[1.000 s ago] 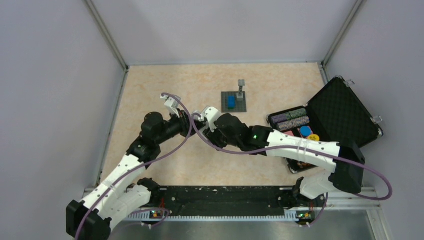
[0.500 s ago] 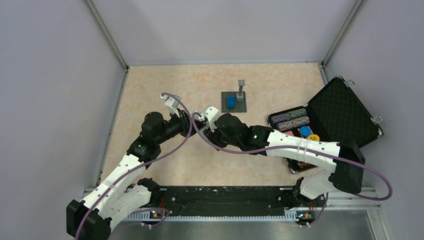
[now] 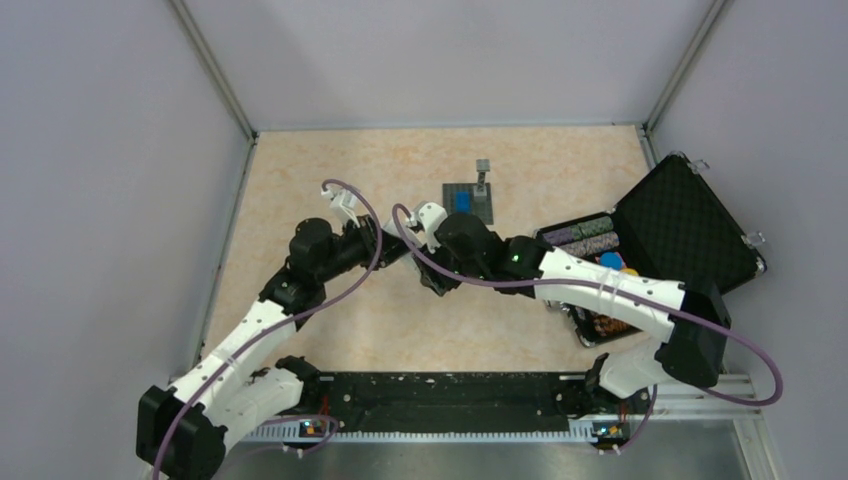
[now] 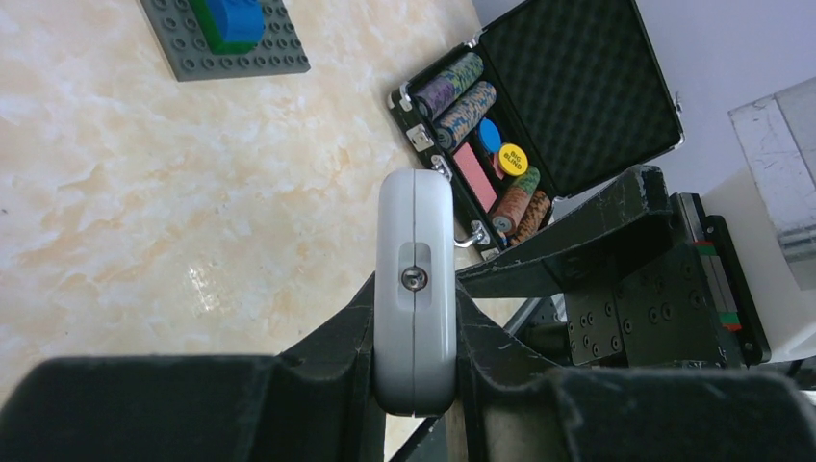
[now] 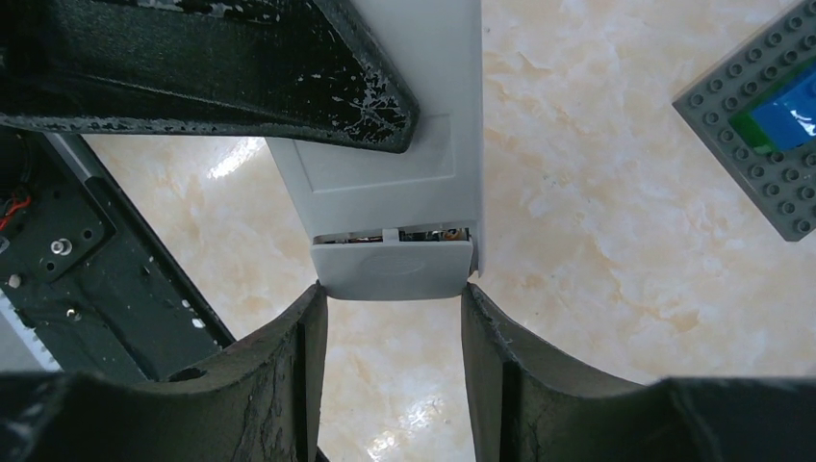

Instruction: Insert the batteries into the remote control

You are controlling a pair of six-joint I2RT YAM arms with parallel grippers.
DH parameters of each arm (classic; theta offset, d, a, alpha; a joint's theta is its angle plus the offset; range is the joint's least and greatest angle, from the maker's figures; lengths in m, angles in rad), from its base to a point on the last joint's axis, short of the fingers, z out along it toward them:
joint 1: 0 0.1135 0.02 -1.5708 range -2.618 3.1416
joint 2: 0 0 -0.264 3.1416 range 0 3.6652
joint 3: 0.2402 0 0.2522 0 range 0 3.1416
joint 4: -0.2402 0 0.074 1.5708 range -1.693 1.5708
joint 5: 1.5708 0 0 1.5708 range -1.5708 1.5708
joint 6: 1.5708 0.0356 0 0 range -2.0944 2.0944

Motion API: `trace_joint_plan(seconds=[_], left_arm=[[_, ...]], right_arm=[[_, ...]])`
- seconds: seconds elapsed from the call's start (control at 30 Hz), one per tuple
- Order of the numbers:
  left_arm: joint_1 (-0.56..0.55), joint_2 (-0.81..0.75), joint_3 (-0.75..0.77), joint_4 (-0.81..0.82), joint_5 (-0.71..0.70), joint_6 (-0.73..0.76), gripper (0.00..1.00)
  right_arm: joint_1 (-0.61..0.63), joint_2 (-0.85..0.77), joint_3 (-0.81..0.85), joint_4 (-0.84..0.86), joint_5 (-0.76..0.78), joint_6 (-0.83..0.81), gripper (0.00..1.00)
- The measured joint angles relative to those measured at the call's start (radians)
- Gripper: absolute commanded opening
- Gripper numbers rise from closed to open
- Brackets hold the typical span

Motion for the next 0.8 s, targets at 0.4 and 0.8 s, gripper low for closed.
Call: trace_joint_plan(seconds=[0.4,0.8], left_arm=[[0.001,0.019,0.0,-0.026,0.022,-0.041,0.0],[0.018,0.048,0.002,-0.028,0.048,-0.113,0.0]], right_arm=[[-0.008,0.035,0.06,-0.104,-0.041,0.031,0.48],[-0.024,0.097,0.18,-0.217,-0.061,0.086,0.54]])
